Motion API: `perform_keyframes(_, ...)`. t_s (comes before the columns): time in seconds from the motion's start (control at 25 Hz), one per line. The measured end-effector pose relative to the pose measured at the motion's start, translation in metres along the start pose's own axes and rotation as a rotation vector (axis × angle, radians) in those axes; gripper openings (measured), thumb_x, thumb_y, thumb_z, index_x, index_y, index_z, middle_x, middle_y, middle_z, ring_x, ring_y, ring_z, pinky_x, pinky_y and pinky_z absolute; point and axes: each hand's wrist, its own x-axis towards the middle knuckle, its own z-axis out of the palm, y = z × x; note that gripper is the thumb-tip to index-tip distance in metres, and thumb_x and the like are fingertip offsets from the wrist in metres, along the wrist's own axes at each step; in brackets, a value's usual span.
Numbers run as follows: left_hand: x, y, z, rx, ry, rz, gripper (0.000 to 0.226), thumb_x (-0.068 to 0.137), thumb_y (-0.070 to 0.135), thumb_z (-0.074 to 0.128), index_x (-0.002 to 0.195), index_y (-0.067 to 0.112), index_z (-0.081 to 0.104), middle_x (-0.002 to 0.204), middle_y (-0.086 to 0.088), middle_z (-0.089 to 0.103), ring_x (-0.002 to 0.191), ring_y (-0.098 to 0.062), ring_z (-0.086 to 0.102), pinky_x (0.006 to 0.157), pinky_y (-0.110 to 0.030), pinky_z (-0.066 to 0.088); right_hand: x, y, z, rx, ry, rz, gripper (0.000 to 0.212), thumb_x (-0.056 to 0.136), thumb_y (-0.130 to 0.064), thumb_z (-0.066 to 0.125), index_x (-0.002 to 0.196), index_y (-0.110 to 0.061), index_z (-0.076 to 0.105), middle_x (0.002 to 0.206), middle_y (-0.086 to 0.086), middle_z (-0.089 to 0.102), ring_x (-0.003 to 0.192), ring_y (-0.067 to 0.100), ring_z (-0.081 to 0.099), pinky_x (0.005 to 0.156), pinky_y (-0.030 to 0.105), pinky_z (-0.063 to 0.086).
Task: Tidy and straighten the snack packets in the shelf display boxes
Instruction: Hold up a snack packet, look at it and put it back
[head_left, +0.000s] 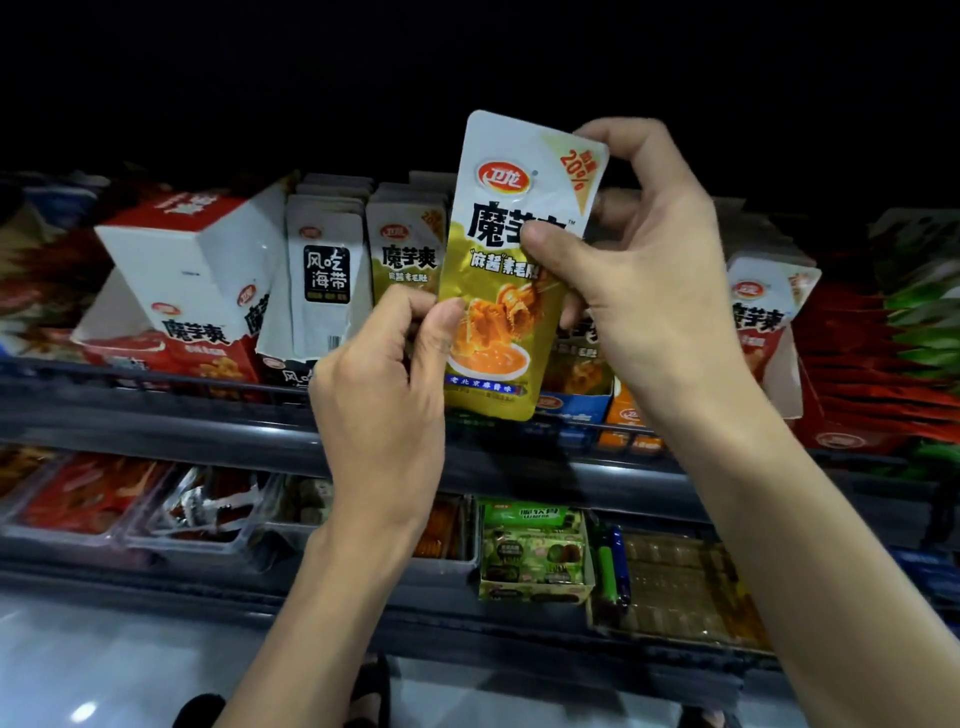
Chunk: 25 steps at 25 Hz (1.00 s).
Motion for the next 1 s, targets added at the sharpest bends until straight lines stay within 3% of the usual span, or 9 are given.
perform_keyframes(0.08,0.005,-0.006,-0.008,0.045,0.045,-0.062,0.019,0.099,0.033,0.055,0.089,0.019,0.064,0.067,0.014,0.057,0.055,-0.003,0.046,0.051,-0.022,0.033,0.004,0.002,0.014,-0.011,0.075,-0.095,0.041,0.093,-0.006,0.066,0.126,-0.014,0.043,0.110,0.002,0.067,0.092,0.014,0.069,0.057,0.024,0.055)
perform_keyframes(0.2,0.013,-0.018,-0.019,0.139,0.104,-0.210,0.006,0.095,0.028,0.057,0.099,0.024,0.057,0.086,0.013,0.061,0.067,-0.011,0.054,0.061,-0.029,0.038,0.014,0.007,0.036,-0.057,0.178,-0.285,0.051,0.094,-0.004,0.062,0.139,-0.003,0.037,0.127,0.007,0.057,0.102,0.021,0.065,0.073,0.038,0.059)
perform_keyframes(0.28,0.016,-0.023,-0.025,0.264,0.045,-0.294,0.013,0.092,0.027,0.058,0.104,0.026,0.053,0.094,0.013,0.061,0.077,-0.015,0.058,0.066,-0.030,0.038,0.020,0.013,0.050,-0.075,0.208,-0.354,0.050,0.095,-0.002,0.060,0.139,0.001,0.038,0.130,0.009,0.056,0.099,0.029,0.065,0.076,0.045,0.058)
perform_keyframes(0.36,0.017,-0.028,-0.031,0.428,-0.063,-0.319,0.014,0.093,0.028,0.057,0.106,0.027,0.054,0.101,0.012,0.062,0.081,-0.014,0.055,0.067,-0.031,0.036,0.023,0.019,0.064,-0.122,0.194,-0.407,0.047,0.095,0.000,0.058,0.138,0.003,0.041,0.138,0.008,0.050,0.108,0.032,0.063,0.081,0.045,0.057)
perform_keyframes(0.56,0.014,-0.033,-0.033,0.626,-0.303,-0.277,0.014,0.094,0.029,0.055,0.103,0.028,0.066,0.101,0.004,0.067,0.087,-0.023,0.065,0.065,-0.031,0.040,0.025,0.033,0.087,-0.250,0.149,-0.397,0.045,0.097,0.003,0.053,0.141,-0.004,0.045,0.135,0.005,0.052,0.095,0.018,0.061,0.078,0.035,0.056)
perform_keyframes(0.72,0.014,-0.034,-0.032,0.625,-0.310,-0.272,0.016,0.095,0.031,0.055,0.101,0.027,0.069,0.103,0.003,0.067,0.089,-0.024,0.066,0.067,-0.032,0.044,0.026,0.047,0.093,-0.410,0.100,-0.311,0.049,0.096,0.005,0.052,0.142,-0.013,0.047,0.126,0.007,0.055,0.093,0.002,0.050,0.082,0.005,0.042)
perform_keyframes(0.84,0.015,-0.035,-0.032,0.618,-0.308,-0.286,0.016,0.095,0.032,0.055,0.100,0.026,0.069,0.102,0.003,0.068,0.089,-0.023,0.066,0.069,-0.034,0.048,0.025,0.054,0.097,-0.469,0.051,-0.277,0.049,0.096,0.004,0.051,0.140,-0.018,0.047,0.128,0.008,0.054,0.104,-0.005,0.044,0.085,-0.002,0.034)
perform_keyframes(0.92,0.015,-0.034,-0.032,0.624,-0.306,-0.291,0.017,0.095,0.032,0.055,0.101,0.027,0.069,0.103,0.003,0.068,0.090,-0.023,0.066,0.068,-0.031,0.044,0.024,0.059,0.099,-0.527,0.016,-0.277,0.048,0.096,0.003,0.053,0.138,-0.020,0.046,0.124,0.007,0.055,0.101,0.004,0.052,0.081,0.008,0.045)
perform_keyframes(1.0,0.015,-0.034,-0.032,0.625,-0.312,-0.292,0.017,0.095,0.031,0.054,0.100,0.027,0.069,0.103,0.004,0.067,0.089,-0.023,0.065,0.067,-0.030,0.043,0.024,0.068,0.103,-0.602,-0.027,-0.266,0.052,0.093,0.007,0.056,0.135,-0.021,0.046,0.118,0.007,0.059,0.095,0.017,0.061,0.076,0.029,0.055)
